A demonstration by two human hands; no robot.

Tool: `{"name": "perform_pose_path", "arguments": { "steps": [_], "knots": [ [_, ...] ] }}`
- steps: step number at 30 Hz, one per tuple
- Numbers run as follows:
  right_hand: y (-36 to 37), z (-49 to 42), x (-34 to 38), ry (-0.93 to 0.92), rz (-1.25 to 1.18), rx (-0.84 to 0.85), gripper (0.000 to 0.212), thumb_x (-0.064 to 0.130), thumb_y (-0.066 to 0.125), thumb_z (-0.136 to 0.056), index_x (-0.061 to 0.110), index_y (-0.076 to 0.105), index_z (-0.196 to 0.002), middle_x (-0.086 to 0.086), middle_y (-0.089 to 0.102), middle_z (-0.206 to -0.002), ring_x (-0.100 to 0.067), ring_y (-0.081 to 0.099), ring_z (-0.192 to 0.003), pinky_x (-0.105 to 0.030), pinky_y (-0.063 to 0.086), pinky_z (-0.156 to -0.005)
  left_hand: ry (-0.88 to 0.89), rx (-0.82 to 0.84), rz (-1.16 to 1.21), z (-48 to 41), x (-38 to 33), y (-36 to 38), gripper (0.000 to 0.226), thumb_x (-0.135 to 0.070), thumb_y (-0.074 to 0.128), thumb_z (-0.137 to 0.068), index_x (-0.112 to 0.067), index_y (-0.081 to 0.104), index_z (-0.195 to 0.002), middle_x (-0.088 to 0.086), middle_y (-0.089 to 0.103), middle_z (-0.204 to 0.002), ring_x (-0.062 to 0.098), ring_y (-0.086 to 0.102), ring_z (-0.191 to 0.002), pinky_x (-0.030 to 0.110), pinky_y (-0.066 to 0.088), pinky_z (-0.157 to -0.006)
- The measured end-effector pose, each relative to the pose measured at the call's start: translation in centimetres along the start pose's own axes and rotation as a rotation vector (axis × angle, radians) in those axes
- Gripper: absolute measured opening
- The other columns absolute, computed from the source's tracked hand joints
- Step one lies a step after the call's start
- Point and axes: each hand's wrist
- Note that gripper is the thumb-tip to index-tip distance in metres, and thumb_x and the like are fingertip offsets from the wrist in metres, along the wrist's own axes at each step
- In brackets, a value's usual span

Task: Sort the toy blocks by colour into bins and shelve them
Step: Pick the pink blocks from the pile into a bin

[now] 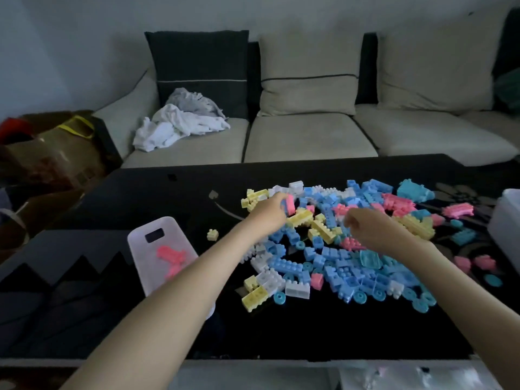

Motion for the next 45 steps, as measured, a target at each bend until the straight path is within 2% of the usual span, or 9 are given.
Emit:
{"name": "perform_pose_path", "arguments": {
  "steps": [4,11,20,24,27,32,38,43,45],
  "knots": [
    [1.0,-0.5,-2.9,-0.014,0.111,0.189,0.008,0.025,0.054,-0.091,0.026,0.052,-0.084,0.01,0.056,-0.089,-0.006,0.053,-0.078,-0.016,0.036,-0.059,-0.076,-0.088,-0.048,-4.3,-0.9,1.9,0.039,-0.029,0.034,-0.101,-0.005,0.05,-0.127,0.012,0.061,-0.087,0.015,0.051,-0.062,0.027,0.034,-0.05],
    [0.8,-1.2,-2.6,-0.082,0.204,0.03,0.026,0.039,0.048,-0.093,0.016,0.06,-0.089,0.006,0.056,-0.085,-0.014,0.05,-0.088,-0.026,0.036,-0.077,-0.177,-0.117,-0.203,-8.1,-2.0,3.3,0.034,-0.025,0.054,-0.093,-0.009,0.05,-0.122,0.003,0.059,-0.09,0.017,0.06,-0.08,0.025,0.04,-0.052],
    [-2.3,0.4,-0.6,-0.01,-0.122,-0.117,0.019,0.035,0.046,-0.093,0.018,0.054,-0.094,0.003,0.061,-0.079,-0.011,0.055,-0.062,-0.027,0.049,-0.059,-0.266,-0.183,-0.03,-7.3,-2.5,3.7,0.039,-0.01,0.053,-0.089,-0.006,0.047,-0.128,0.009,0.063,-0.11,0.024,0.062,-0.1,0.031,0.049,-0.073],
    [-2.3,0.3,3.6,0.009,-0.405,-0.132,0.024,0.034,0.049,-0.093,0.011,0.057,-0.09,0.002,0.06,-0.065,-0.008,0.051,-0.052,-0.02,0.043,-0.051,-0.306,-0.215,0.095,-4.5,-2.3,-0.1,0.038,-0.019,0.059,-0.086,-0.004,0.048,-0.119,0.008,0.061,-0.115,0.027,0.059,-0.106,0.036,0.048,-0.09],
    [-1.5,0.1,9.6,-0.008,-0.56,-0.171,0.03,0.034,0.052,-0.089,0.005,0.059,-0.085,-0.002,0.062,-0.064,-0.014,0.055,-0.057,-0.028,0.046,-0.055,-0.324,-0.262,0.07,-0.8,-0.3,-3.6,0.04,-0.029,0.059,-0.086,-0.006,0.056,-0.118,0.014,0.064,-0.113,0.03,0.06,-0.106,0.042,0.043,-0.098],
    [1.8,1.2,19.6,-0.193,-0.573,-0.141,0.032,0.038,0.052,-0.089,0.007,0.057,-0.083,-0.004,0.065,-0.075,-0.019,0.06,-0.071,-0.03,0.044,-0.06,-0.383,-0.511,-0.315,8.2,5.8,-9.2,0.029,-0.026,0.05,-0.093,-0.013,0.044,-0.117,0.006,0.062,-0.109,0.029,0.056,-0.108,0.038,0.024,-0.08],
    [5.0,2.8,24.1,-0.377,-0.329,0.096,0.053,0.055,0.045,-0.09,0.005,0.054,-0.104,-0.006,0.055,-0.099,-0.019,0.052,-0.084,-0.028,0.038,-0.063,-0.602,-0.074,-0.333,12.2,10.8,-9.6,0.032,-0.035,0.051,-0.09,-0.021,0.057,-0.119,0.001,0.055,-0.125,0.026,0.048,-0.119,0.038,0.029,-0.104],
    [2.6,0.9,18.6,-0.236,-0.379,0.056,0.035,0.043,0.046,-0.094,0.011,0.057,-0.093,-0.002,0.057,-0.081,-0.02,0.057,-0.078,-0.03,0.044,-0.066,-0.377,-0.157,-0.479,11.0,7.9,-8.9,0.023,-0.031,0.043,-0.096,-0.025,0.057,-0.113,-0.003,0.058,-0.114,0.023,0.054,-0.109,0.03,0.037,-0.085],
    [1.6,-0.3,14.5,-0.114,-0.326,0.025,0.027,0.033,0.043,-0.096,0.009,0.055,-0.089,-0.003,0.054,-0.076,-0.018,0.052,-0.07,-0.03,0.04,-0.062,-0.192,-0.18,-0.3,9.6,5.6,-8.0,0.024,-0.03,0.046,-0.096,-0.026,0.057,-0.117,-0.005,0.06,-0.117,0.019,0.057,-0.107,0.031,0.042,-0.09]
  ]
}}
Point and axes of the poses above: each hand's wrist, its own z-axis away from the middle knuckle, its own y-axis out of the palm, x = y × z
